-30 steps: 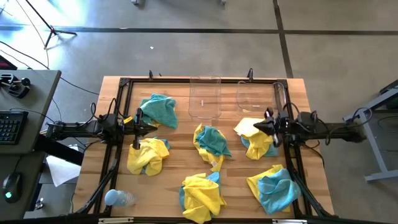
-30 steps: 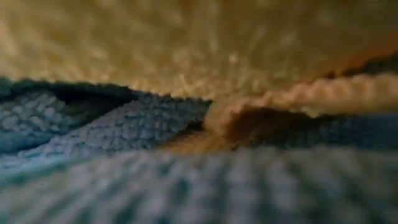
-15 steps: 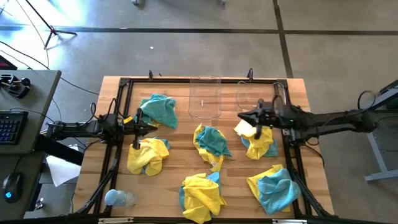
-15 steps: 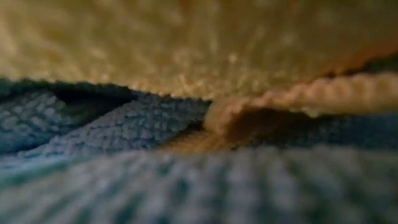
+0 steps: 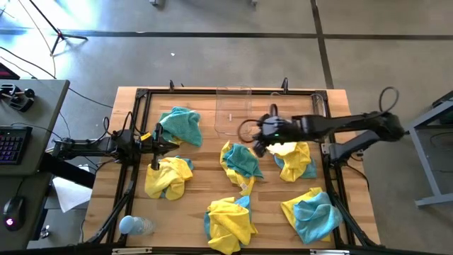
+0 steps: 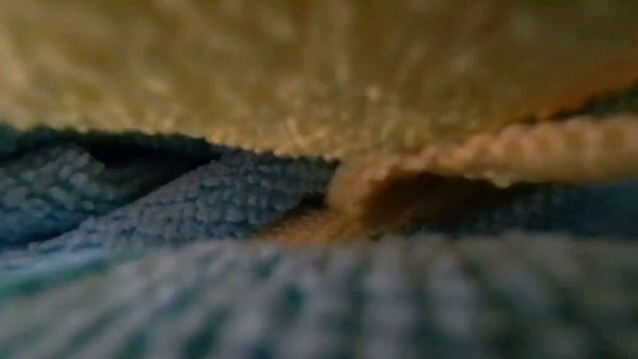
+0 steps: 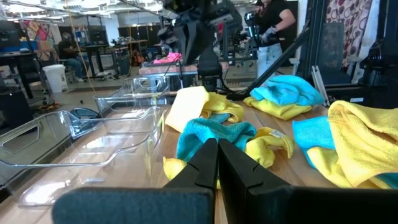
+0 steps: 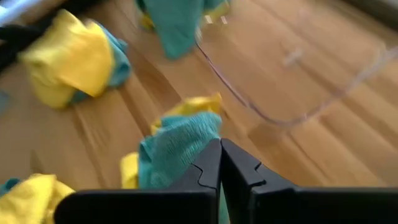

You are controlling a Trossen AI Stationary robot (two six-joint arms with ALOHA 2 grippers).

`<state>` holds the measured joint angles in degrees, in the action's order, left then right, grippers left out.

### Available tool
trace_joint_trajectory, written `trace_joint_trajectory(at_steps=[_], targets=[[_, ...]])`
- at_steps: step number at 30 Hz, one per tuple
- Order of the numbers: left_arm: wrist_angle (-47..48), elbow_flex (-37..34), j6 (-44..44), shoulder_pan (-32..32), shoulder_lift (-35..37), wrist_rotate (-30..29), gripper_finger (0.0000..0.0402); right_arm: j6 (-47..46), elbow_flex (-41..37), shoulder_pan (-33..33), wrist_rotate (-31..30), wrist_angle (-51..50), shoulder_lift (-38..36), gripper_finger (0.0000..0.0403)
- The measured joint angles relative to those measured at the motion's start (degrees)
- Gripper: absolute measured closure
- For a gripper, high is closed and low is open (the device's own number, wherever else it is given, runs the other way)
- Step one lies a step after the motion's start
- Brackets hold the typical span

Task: Sort microfiber towel by color & place in baskets
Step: Put the blue towel into the right transparent bin

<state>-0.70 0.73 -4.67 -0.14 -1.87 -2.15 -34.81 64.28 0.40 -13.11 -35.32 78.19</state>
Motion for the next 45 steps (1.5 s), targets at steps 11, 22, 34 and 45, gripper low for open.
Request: trace_joint_trajectory(at_steps=[11,22,34,45], targets=[[0.0,0.0,0.0,0.0,0.0,0.0,0.0401,-7.5,12.0,0.3,7.2,-8.5,14.6,0.0287],[0.0,0.0,0.0,0.0,0.0,0.0,0.0401,-11.1,12.1,1.6,8.7,-6.9,24.3,0.0222],[0.0,0.0,0.0,0.0,0.0,0.0,0.0402,-13.1,12.1,1.6,6.9,-4.2,30.7,0.0229],[0.0,0.0,0.1,0.0,0.0,-0.1,0.0402,-11.7,13.7,2.6,5.6,-3.6,27.2,0.0383]])
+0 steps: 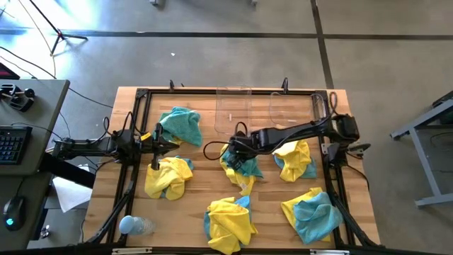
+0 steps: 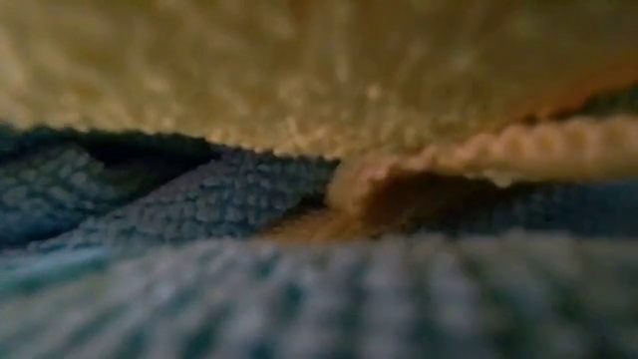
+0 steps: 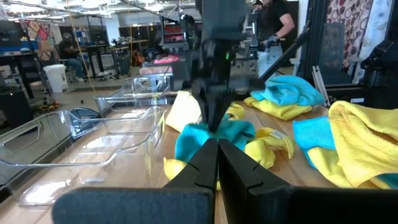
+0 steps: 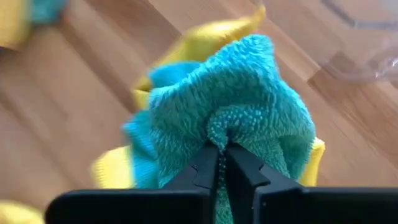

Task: Sort microfiber towel by color & place in baskets
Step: Put the blue towel into the right transparent bin

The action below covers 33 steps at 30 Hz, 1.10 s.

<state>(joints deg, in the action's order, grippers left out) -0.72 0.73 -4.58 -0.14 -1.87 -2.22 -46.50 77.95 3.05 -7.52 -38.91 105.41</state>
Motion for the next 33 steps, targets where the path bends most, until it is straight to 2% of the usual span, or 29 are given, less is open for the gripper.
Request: trace_joint_trajectory(at_steps=[4,9,15,19,23,27,33], targets=[[0.0,0.0,0.0,0.0,0.0,0.0,0.0402,0.1,3.4,1.2,-3.0,-2.9,-4.3,0.0387],[-0.8,0.0,0.7,0.0,0.0,0.0,0.0402,1.2,9.6,3.1,-10.9,-9.1,-10.8,0.0395],[-3.9,0.0,12.4,0.0,0.0,0.0,0.0402,1.8,16.0,3.5,-21.4,-20.4,-18.9,0.0400],[-4.6,0.0,13.9,0.0,0.0,-0.4,0.0402,1.5,16.9,2.2,-26.9,-26.8,-24.8,0.0401],[-5.8,0.0,19.2,0.1,-0.1,-2.8,0.0402,0.0,16.9,-0.9,-30.0,-33.4,-30.4,0.0402],[-5.3,1.4,22.5,0.4,-1.3,-6.3,0.0401,0.3,16.9,-5.4,-30.4,-38.6,-34.4,0.0402],[-4.7,7.4,24.9,2.2,-9.0,-11.7,0.0402,3.2,16.9,-12.8,-30.3,-46.0,-36.5,0.0402]])
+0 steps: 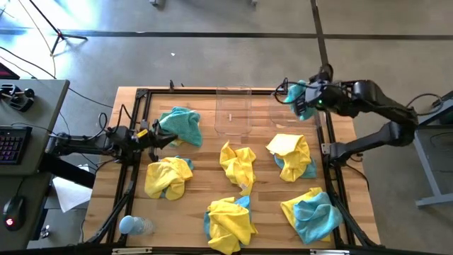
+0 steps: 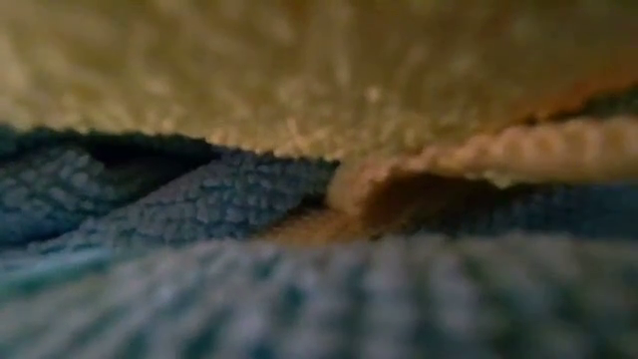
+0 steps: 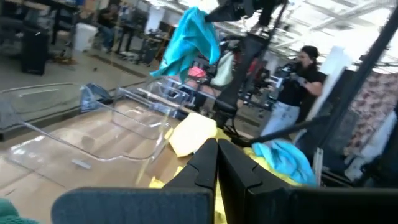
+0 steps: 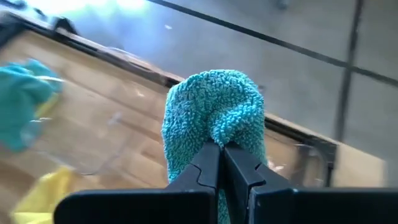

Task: Sort microfiber towel by color & place in baskets
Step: Put the blue towel into the right transparent bin

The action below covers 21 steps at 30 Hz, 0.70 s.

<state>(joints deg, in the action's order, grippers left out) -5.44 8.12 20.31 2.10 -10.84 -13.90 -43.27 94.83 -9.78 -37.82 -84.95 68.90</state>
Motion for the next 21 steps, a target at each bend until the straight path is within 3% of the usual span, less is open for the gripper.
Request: trace_joint_trajectory(at_steps=[6,16,21], targets=[[0.1,9.4,0.6,1.9,-13.0,-5.6,0.0402,6.1,0.0,-6.7,5.9,-0.4,0.4,0.0403],[4.2,27.1,0.6,4.4,-32.7,-10.5,0.0402,16.3,-0.1,-17.6,9.2,-3.6,0.1,0.0403],[4.8,33.1,0.6,5.6,-39.0,-11.4,0.0401,22.4,-7.6,-23.1,14.8,4.6,-1.5,0.0403]])
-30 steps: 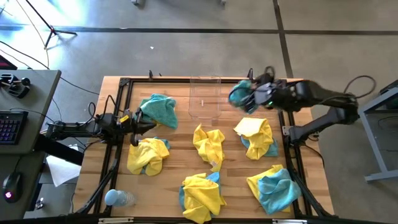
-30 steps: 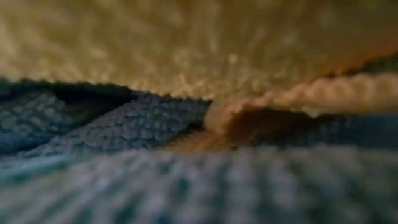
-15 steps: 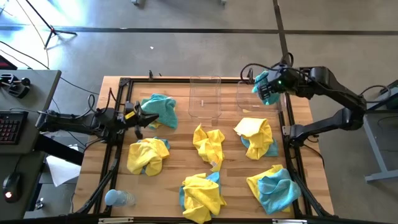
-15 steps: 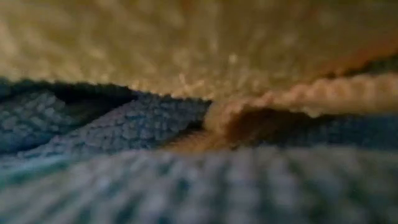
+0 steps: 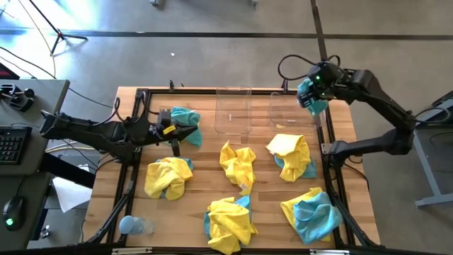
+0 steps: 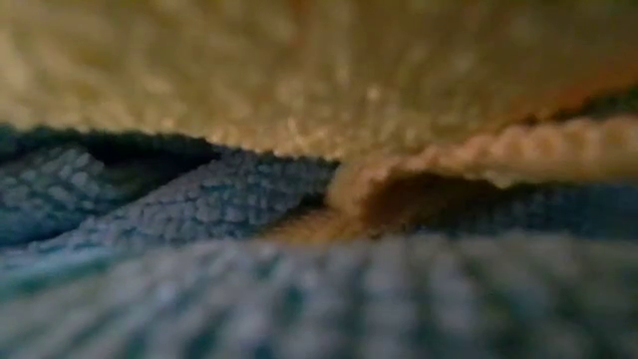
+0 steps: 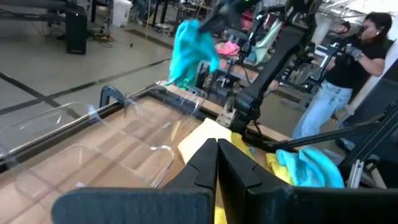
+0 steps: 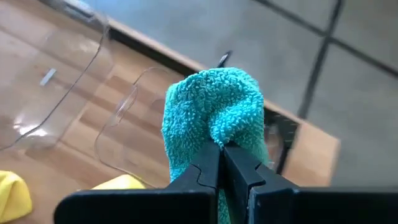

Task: Sort microfiber towel by color & place in baskets
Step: Put the blue towel into the right transparent bin

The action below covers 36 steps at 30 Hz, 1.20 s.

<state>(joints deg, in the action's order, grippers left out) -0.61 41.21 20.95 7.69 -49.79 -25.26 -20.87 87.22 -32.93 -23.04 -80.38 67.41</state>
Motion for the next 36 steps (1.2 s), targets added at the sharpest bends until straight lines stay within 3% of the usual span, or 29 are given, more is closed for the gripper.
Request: trace_joint_trajectory(at_steps=[6,10,15,21,27,32,36], targets=[[2.9,4.4,3.7,1.5,-4.4,-0.1,0.0402,3.2,-14.9,-6.2,8.7,12.1,-2.7,0.0403],[13.8,9.1,9.0,3.4,-6.8,-2.3,0.0402,4.0,-22.2,-9.7,12.4,16.4,-2.8,0.0403],[26.9,15.9,17.4,6.0,-10.0,-4.3,0.0402,4.4,-29.1,-12.1,12.8,18.5,-2.8,0.0403],[43.9,23.2,34.2,8.4,-12.7,-4.2,0.0402,6.8,-35.6,-13.5,15.2,27.4,-2.8,0.0399],[57.3,26.5,46.7,11.1,-14.0,-3.9,0.0402,6.4,-39.5,-16.8,19.1,35.6,-2.5,0.0340],[61.5,26.2,52.0,11.8,-14.2,-3.8,0.0402,6.4,-40.4,-19.2,22.5,38.8,-2.5,0.0281],[61.9,26.2,53.4,11.9,-14.4,-2.6,0.0402,6.5,-40.4,-19.8,27.1,40.1,-2.5,0.0257]])
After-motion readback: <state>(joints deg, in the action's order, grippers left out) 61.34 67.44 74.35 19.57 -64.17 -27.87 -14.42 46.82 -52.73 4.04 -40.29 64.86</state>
